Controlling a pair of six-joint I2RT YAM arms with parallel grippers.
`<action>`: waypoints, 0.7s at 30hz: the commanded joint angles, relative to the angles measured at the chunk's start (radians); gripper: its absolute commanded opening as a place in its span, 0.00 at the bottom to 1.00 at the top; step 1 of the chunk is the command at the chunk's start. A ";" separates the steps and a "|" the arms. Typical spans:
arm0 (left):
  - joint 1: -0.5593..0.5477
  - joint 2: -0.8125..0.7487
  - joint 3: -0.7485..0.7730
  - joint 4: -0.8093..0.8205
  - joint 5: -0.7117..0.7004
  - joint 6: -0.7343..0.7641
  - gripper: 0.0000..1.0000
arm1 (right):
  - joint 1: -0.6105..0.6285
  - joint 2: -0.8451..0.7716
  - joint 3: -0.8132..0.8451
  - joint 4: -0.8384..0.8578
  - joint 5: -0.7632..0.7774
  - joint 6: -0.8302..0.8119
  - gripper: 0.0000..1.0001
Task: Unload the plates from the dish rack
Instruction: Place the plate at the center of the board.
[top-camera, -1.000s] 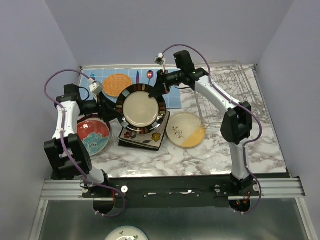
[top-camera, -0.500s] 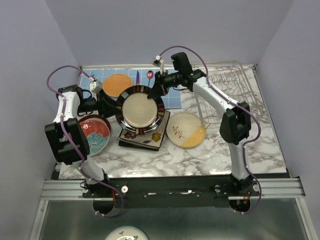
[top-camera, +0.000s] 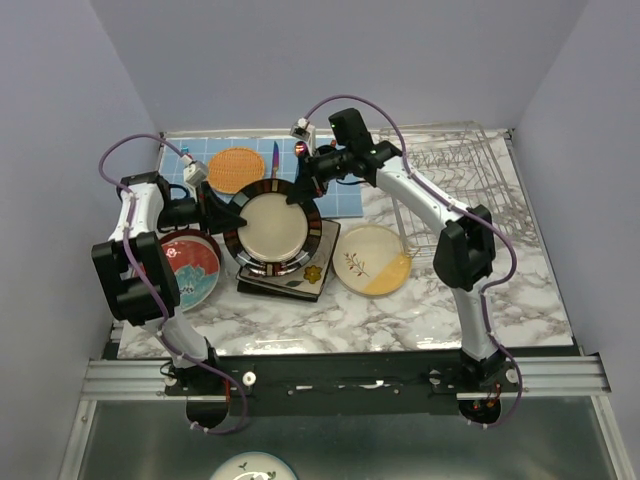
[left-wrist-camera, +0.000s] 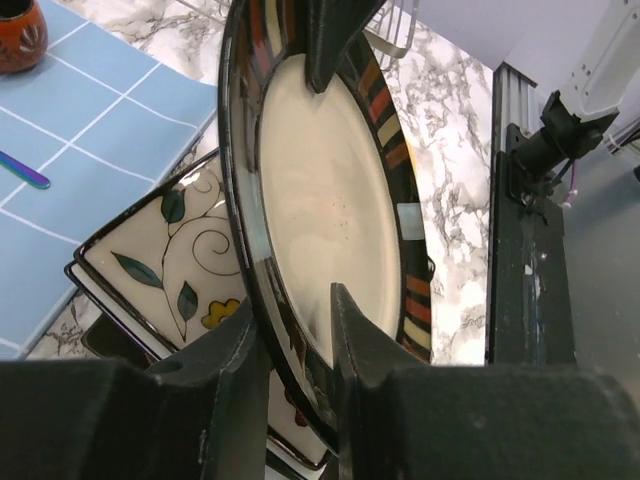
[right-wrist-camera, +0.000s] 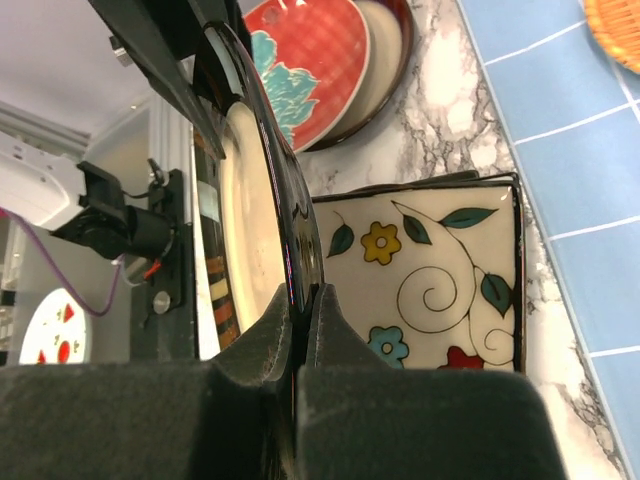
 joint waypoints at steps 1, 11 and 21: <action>-0.016 0.017 0.003 -0.125 -0.006 0.074 0.18 | 0.021 -0.033 0.070 0.011 -0.137 0.048 0.01; -0.016 0.003 -0.005 -0.125 -0.035 0.071 0.00 | 0.020 -0.042 0.100 -0.012 -0.126 0.033 0.01; -0.016 -0.044 0.022 -0.123 -0.068 0.022 0.00 | 0.021 -0.042 0.084 -0.044 -0.117 0.002 0.07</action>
